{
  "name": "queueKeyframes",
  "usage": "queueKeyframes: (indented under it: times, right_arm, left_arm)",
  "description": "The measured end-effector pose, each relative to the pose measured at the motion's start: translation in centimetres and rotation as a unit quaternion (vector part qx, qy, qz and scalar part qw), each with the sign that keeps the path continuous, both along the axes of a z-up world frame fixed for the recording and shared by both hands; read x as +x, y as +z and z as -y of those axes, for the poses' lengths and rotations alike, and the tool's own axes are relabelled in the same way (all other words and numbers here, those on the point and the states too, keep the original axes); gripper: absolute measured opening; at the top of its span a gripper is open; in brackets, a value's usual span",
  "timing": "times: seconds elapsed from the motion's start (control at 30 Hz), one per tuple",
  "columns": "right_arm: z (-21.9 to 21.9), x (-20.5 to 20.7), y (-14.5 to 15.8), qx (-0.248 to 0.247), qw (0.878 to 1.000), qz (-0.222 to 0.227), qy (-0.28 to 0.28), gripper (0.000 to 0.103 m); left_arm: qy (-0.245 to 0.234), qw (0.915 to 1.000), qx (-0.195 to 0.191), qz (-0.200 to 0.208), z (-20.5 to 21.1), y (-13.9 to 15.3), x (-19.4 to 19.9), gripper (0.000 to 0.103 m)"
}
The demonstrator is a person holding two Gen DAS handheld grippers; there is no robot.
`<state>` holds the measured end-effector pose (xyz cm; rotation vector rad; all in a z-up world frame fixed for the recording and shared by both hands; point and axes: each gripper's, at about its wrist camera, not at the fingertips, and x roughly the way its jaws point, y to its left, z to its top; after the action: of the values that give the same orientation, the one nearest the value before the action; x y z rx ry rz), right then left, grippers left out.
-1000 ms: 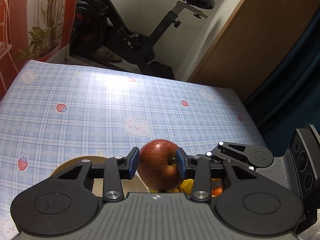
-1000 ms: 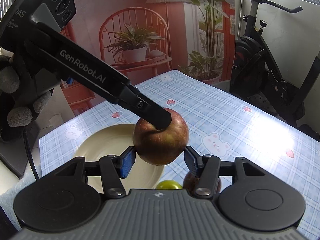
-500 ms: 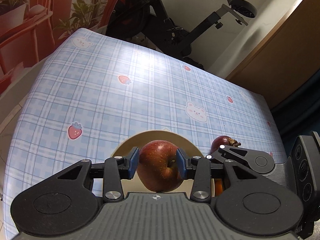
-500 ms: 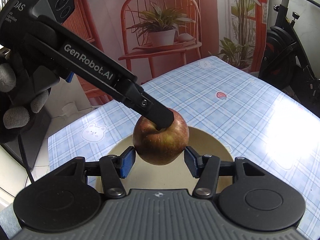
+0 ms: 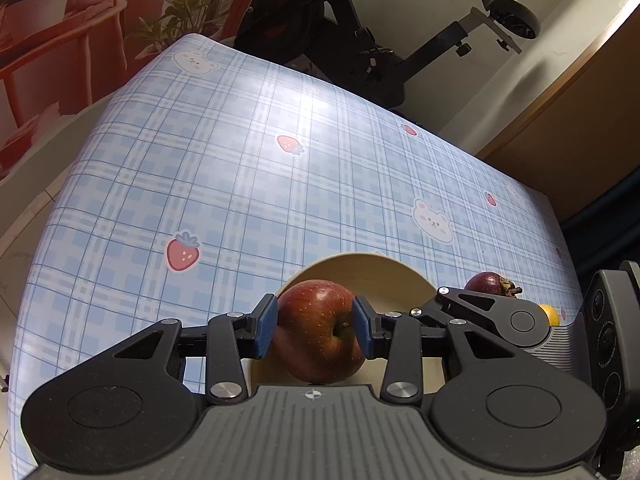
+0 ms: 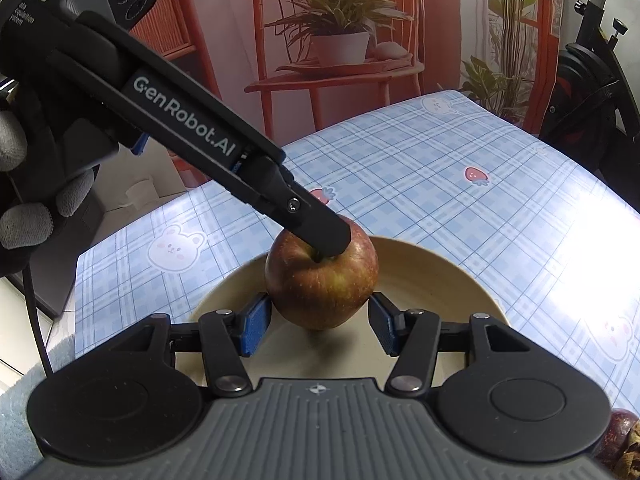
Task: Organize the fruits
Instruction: 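Carry the red apple with the left gripper onto the cream plate and release, then move the left tool back to the dark mangosteen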
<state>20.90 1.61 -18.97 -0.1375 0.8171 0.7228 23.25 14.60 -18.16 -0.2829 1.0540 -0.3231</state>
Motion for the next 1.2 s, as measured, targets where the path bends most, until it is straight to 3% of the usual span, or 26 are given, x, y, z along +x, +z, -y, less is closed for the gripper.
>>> queueKeyframes:
  times: [0.2,0.6,0.83,1.2]
  right_arm:
    - [0.0,0.0,-0.1,-0.001,1.0,0.003,-0.002,0.058]
    - [1.6,-1.8,1.3,0.001,0.999,0.019,-0.03,0.061]
    - [5.4,-4.1,2.9,0.025,0.996,0.037,-0.071,0.061]
    - [13.0,-6.0,4.2,0.038,0.988,0.055,-0.141,0.061]
  left_arm:
    - [0.007,1.0,-0.003,0.003,-0.1,0.0,0.0,0.043]
    - [0.027,0.9979,0.037,0.046,1.3,2.5,-1.3,0.044]
    - [0.021,0.9941,0.062,0.086,4.4,4.4,-2.5,0.044]
    - [0.012,0.9913,0.075,0.108,9.7,5.9,-2.5,0.044]
